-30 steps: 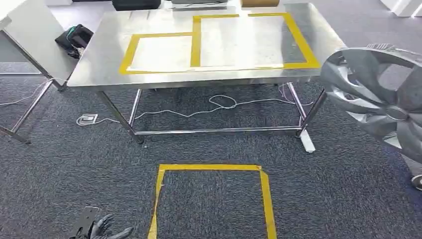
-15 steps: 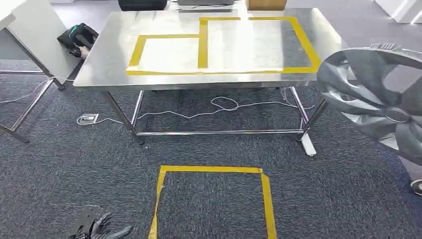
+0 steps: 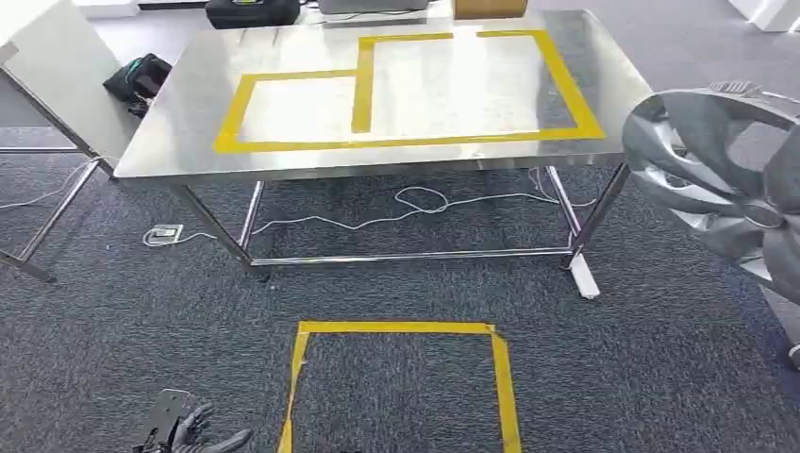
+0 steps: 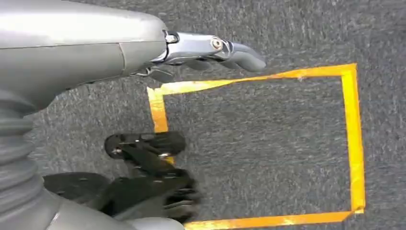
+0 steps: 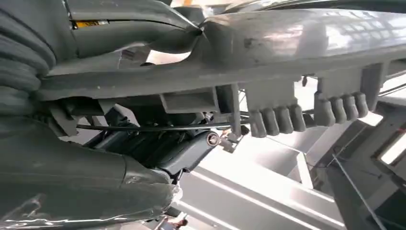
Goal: Take the parts from the cabinet and place them on the table.
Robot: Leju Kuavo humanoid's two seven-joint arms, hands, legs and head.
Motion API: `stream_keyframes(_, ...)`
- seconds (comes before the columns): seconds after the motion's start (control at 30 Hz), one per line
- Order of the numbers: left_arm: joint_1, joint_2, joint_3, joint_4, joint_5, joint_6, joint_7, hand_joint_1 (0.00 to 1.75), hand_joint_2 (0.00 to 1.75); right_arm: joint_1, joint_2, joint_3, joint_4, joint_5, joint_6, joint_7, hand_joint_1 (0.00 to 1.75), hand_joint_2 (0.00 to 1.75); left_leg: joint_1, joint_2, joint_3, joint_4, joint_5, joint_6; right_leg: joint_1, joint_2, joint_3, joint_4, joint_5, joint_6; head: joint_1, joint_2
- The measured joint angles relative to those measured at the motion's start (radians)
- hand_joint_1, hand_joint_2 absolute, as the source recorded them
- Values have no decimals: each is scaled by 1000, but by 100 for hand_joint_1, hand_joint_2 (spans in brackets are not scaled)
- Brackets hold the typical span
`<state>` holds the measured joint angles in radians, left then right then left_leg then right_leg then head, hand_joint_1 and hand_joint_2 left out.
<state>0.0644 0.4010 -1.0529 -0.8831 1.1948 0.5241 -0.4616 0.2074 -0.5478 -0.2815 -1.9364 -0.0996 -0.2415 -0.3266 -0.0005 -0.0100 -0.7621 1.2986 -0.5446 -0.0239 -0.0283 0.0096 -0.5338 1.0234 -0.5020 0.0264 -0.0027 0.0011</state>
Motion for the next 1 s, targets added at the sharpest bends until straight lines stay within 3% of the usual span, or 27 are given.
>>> stream_keyframes(0.03, 2, -1, 0, 0, 0, 1, 0, 0, 175, 0, 0, 0, 0, 0, 0, 1, 175, 175, 0, 0, -22, 9, 1, 3, 0, 1, 9, 0, -9, 0, 0, 0)
stream_keyframes(0.07, 2, -1, 0, 0, 0, 3, 1, 0, 175, 0, 0, 0, 0, 0, 0, 1, 175, 175, -1, 0, -21, -19, 23, 8, 1, 1, 20, 0, -17, 0, 0, 0)
stream_keyframes(0.1, 2, 0, 0, 0, 0, 3, 1, 0, 175, 0, 0, 0, 0, 0, 0, 1, 175, 175, -2, 0, -4, -75, 61, 14, 2, 2, 34, -1, -28, 3, 0, 0)
stream_keyframes(0.17, 4, 2, 0, -1, 0, 5, 2, 0, 175, 0, 0, 0, 0, 2, 1, 1, 175, 175, -10, 1, 55, -242, 181, 36, 2, 1, 63, -6, -53, 7, 0, 0)
stream_keyframes(0.2, 8, 3, 0, 0, 0, 4, 2, 0, 175, -1, 0, 1, 1, 2, 2, 1, 175, 175, -18, 0, 59, -282, 197, 42, 7, 2, 82, -4, -63, 12, 0, 0)
stream_keyframes(0.23, 10, 4, 0, -1, 0, 4, 2, 0, 175, -1, 0, 2, 2, 3, 3, 0, 175, 175, -17, -5, 67, -284, 174, 41, 9, 4, 77, -17, -77, 17, 0, 0)
stream_keyframes(0.3, 10, 3, 0, -1, 0, 4, 2, 0, 175, 0, -1, 2, 2, 10, 5, 0, 175, 175, -15, -4, 82, -295, 168, 39, 10, 5, 113, -21, -69, 30, 0, 0)
stream_keyframes(0.33, 8, 3, 0, -2, 0, 4, 2, 0, 175, -3, -4, 0, 3, 11, 5, 0, 175, 175, -14, -6, 98, -295, 171, 47, 10, 5, 120, -17, -66, 35, 0, 0)
stream_keyframes(0.4, 10, 3, 0, -3, 0, 5, 2, 0, 175, -8, -6, 0, 3, 14, 6, 1, 175, 175, -12, -7, 124, -300, 156, 60, 9, -3, 64, 87, -59, 40, 7, 0)
stream_keyframes(0.43, 10, 3, 0, -3, 0, 6, 2, 0, 175, -11, -6, 1, 4, 15, 6, 2, 175, 175, -12, -6, 132, -300, 149, 63, 10, -2, 8, 170, -68, 43, 8, 0)
stream_keyframes(0.5, 10, 3, 0, -4, 0, 8, 2, 0, 175, -13, -6, 1, 5, 16, 8, 6, 175, 175, -14, -7, 153, -300, 128, 68, 13, -3, -83, 274, -154, 44, 8, 0)
stream_keyframes(0.53, 11, 2, -1, -4, 0, 10, 2, 0, 175, -13, -6, 3, 6, 18, 11, 8, 175, 175, -15, -8, 170, -300, 115, 70, 16, -3, -112, 283, -199, 42, 8, 0)
stream_keyframes(0.57, 11, 2, -1, -4, 0, 11, 2, 0, 175, -13, -6, 4, 8, 19, 11, 10, 175, 175, -16, -8, 188, -301, 103, 71, 17, -3, -123, 264, -207, 41, 8, 0)
stream_keyframes(0.6, 11, 2, -1, -4, 0, 12, 2, 0, 175, -13, -6, 4, 10, 19, 11, 10, 175, 175, -17, -10, 207, -301, 90, 71, 19, -3, -120, 210, -177, 40, 9, 0)
stream_keyframes(0.63, 11, 2, -1, -4, 0, 13, 2, 0, 175, -14, -6, 4, 10, 19, 11, 10, 175, 175, -19, -11, 223, -301, 78, 70, 20, -3, -107, 138, -113, 35, 8, 0)
stream_keyframes(0.67, 11, 2, -1, -4, 0, 13, 2, 0, 175, -15, -7, 4, 10, 19, 11, 10, 175, 175, -20, -11, 235, -301, 68, 69, 21, -3, -90, 61, -29, 29, 9, 0)
stream_keyframes(0.7, 10, 1, -1, -4, 0, 13, 2, 0, 175, -15, -8, 4, 10, 19, 11, 9, 175, 175, -22, -12, 245, -303, 61, 66, 24, -3, -81, 20, 54, 21, 7, 0)
stream_keyframes(0.77, 10, 2, 0, -6, 1, 13, 3, 0, 175, -16, -10, 4, 10, 21, 12, 10, 175, 175, -25, -15, 253, -316, 44, 53, 28, -1, -67, 0, 47, 12, 7, 0)
stream_keyframes(0.8, 11, 2, -1, -6, 1, 12, 3, 0, 175, -15, -12, 3, 10, 22, 12, 10, 175, 175, -25, -14, 260, -299, 58, 47, 27, 1, -71, -11, 50, 5, 8, 0)
stream_keyframes(0.83, 11, 3, -1, -7, 0, 11, 3, 0, 175, -15, -13, 3, 10, 25, 12, 10, 175, 175, -26, -14, 262, -299, 59, 44, 23, 3, -50, -12, 52, -5, 6, 0)
stream_keyframes(0.87, 11, 3, -1, -7, 1, 11, 3, 0, 175, -14, -14, 3, 10, 27, 12, 10, 175, 175, -25, -12, 253, -276, 61, 40, 18, 2, -39, -19, 55, -7, 8, 0)
stream_keyframes(0.9, 9, 3, -1, -8, 0, 11, 3, 0, 175, -14, -15, 2, 10, 32, 12, 9, 175, 175, -25, -8, 224, -226, 61, 33, 17, 1, -29, -19, 54, -12, 2, 0)
stream_keyframes(0.93, 8, 3, -1, -8, 1, 10, 3, 0, 175, -13, -17, 0, 10, 38, 12, 9, 175, 175, -20, -7, 176, -154, 46, 24, 15, 1, -25, -20, 47, -14, -1, 0)
stream_keyframes(1.0, 11, 3, -1, -8, 1, 10, 3, 0, 175, -9, -17, -5, 10, 51, 12, 10, 175, 175, -9, -4, 77, -27, -26, 11, 11, 1, -11, -20, 31, -11, 0, 0)
